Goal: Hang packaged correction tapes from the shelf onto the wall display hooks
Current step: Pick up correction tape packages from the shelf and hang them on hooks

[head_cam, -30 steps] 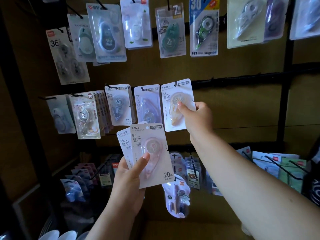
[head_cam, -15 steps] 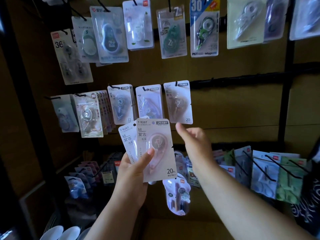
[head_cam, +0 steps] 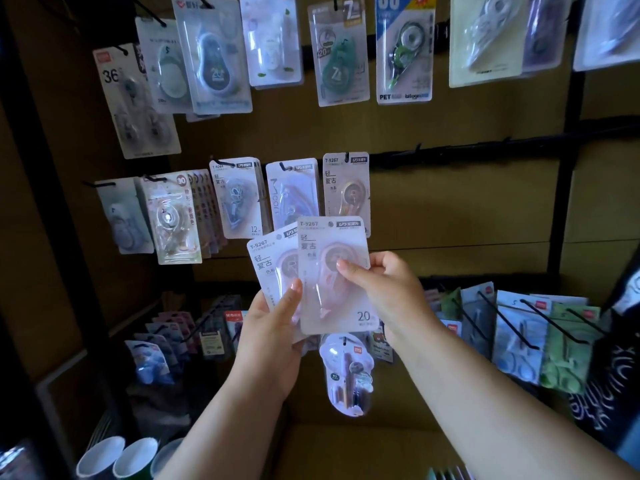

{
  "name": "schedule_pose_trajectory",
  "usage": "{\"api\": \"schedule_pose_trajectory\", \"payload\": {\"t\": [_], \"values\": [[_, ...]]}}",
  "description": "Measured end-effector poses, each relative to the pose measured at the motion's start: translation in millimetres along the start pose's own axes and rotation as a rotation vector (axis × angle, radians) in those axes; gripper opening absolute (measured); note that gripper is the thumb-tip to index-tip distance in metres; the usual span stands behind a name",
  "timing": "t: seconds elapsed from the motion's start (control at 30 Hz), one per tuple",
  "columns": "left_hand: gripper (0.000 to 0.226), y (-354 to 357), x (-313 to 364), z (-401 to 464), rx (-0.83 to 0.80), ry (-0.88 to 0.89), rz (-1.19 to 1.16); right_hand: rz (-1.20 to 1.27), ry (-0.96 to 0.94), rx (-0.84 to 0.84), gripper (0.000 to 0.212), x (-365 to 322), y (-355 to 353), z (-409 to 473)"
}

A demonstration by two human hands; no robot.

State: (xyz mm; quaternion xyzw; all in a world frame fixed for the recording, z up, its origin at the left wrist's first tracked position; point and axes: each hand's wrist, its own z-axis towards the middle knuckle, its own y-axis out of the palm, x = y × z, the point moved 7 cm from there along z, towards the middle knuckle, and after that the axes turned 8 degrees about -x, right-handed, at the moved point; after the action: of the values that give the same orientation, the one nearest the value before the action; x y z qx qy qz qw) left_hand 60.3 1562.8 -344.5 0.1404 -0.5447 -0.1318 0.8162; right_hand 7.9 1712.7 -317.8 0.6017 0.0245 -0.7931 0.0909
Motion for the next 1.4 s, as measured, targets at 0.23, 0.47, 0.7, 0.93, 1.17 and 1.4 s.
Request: {"api": "schedule_pose_trajectory", "payload": {"t": [0.23, 0.47, 0.7, 0.93, 1.17, 1.4], "values": [[0.029, -11.8, 0.5, 1.2, 0.100, -0.008, 0.022, 0.055, -0.201, 0.122, 0.035, -45.7, -21.6, 15.5], [0.034, -10.8, -0.5, 2.9, 0.112, -0.026, 0.004, 0.012, -0.273, 0.140, 0.037, -73.0, -19.0, 32.2], [0.034, -10.4, -2.4, 1.1, 0.099, -0.034, -0.018, -0.006, -0.275, 0.190, 0.035, -73.7, -17.9, 37.9], [0.048, -12.1, -0.8, 1.0, 0.087, -0.023, -0.021, -0.046, -0.257, 0.213, 0.034, -71.8, -18.8, 46.7], [0.052, -10.8, -3.4, 3.0, 0.079, -0.032, 0.003, -0.140, -0.227, 0.249, 0.034, -65.2, -20.7, 86.3], [0.042, -9.5, -2.9, 3.1, 0.067, -0.042, 0.005, -0.312, -0.103, 0.283, 0.043, -51.0, -28.9, 111.7]]}}
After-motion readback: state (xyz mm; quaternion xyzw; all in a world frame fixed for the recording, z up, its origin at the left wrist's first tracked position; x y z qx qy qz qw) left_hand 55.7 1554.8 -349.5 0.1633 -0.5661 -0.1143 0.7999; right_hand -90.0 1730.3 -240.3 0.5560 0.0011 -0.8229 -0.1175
